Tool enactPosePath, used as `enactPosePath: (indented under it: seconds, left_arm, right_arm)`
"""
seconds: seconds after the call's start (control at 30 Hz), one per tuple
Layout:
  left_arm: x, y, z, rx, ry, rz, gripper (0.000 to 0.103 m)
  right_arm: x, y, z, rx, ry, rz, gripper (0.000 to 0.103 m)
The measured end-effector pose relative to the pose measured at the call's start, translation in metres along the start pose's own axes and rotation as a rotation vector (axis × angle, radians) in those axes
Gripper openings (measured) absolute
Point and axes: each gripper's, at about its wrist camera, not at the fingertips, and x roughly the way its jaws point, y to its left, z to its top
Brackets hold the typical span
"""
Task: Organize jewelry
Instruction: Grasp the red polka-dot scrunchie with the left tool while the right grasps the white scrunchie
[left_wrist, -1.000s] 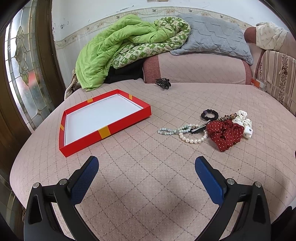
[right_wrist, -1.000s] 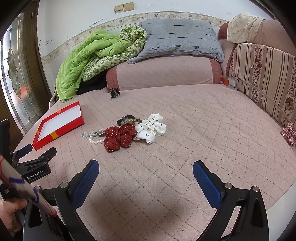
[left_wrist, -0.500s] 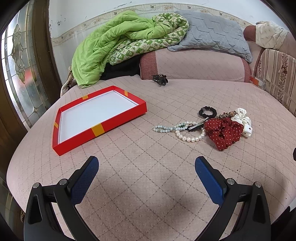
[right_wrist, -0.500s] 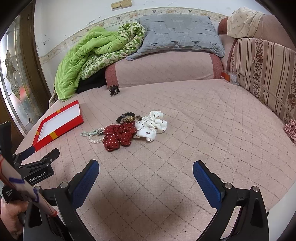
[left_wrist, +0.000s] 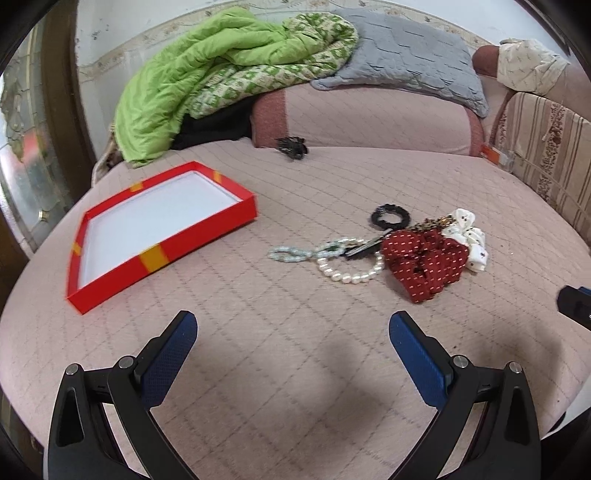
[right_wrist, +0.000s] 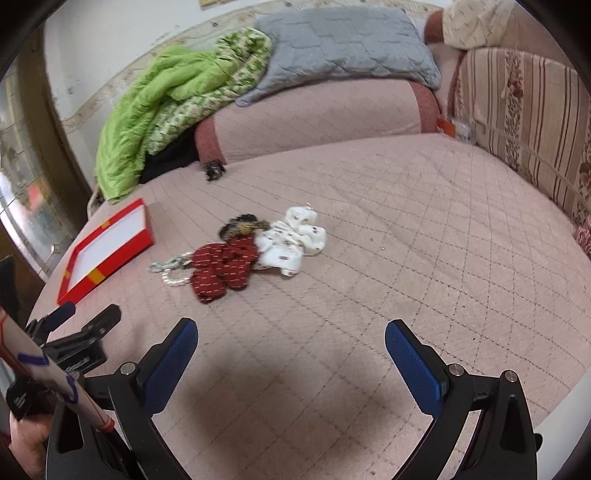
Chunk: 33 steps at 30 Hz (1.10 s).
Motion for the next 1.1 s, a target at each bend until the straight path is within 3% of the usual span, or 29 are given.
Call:
enactPosePath:
  seconds: [0.23, 0.33, 0.53, 0.57, 0.63, 0.77, 1.0, 1.07, 1.1]
  left_arm:
    - [0.024, -0.011, 0.016, -0.028, 0.044, -0.098, 0.103]
    - [0.038, -0.019, 0.021, -0.035, 0.088, -0.180, 0.103]
    - [0.057, -0.040, 0.032, 0.006, 0.110, -0.241, 0.102]
    - [0.058, -0.045, 0.034, 0.017, 0.111, -0.257, 0.099]
    - [0.064, -0.050, 0.037, 0.027, 0.122, -0.273, 0.082]
    - [0.079, -0.059, 0.039, 0.036, 0.156, -0.307, 0.076]
    - [0.095, -0.071, 0.044, 0.060, 0.168, -0.328, 0.075]
    - [0.098, -0.075, 0.044, 0.074, 0.170, -0.329, 0.071]
    - [0.099, -0.078, 0.044, 0.085, 0.167, -0.323, 0.059]
  right_arm:
    - [0.025, -0.009, 0.027, 0.004, 0.011, -0.002, 0.097]
    - [0.035, -0.014, 0.037, 0.046, 0.021, 0.030, 0.097]
    - [0.062, -0.032, 0.056, 0.167, 0.061, 0.067, 0.097]
    - [0.067, -0.033, 0.058, 0.179, 0.068, 0.074, 0.097]
    - [0.074, -0.034, 0.063, 0.187, 0.074, 0.070, 0.097]
    - [0.090, -0.031, 0.073, 0.174, 0.088, 0.056, 0.095]
    - [0.122, -0.028, 0.078, 0.162, 0.158, 0.056, 0.066]
    - [0.132, -0.024, 0.077, 0.148, 0.178, 0.053, 0.061]
    - [0.136, -0.021, 0.076, 0.136, 0.190, 0.048, 0.055]
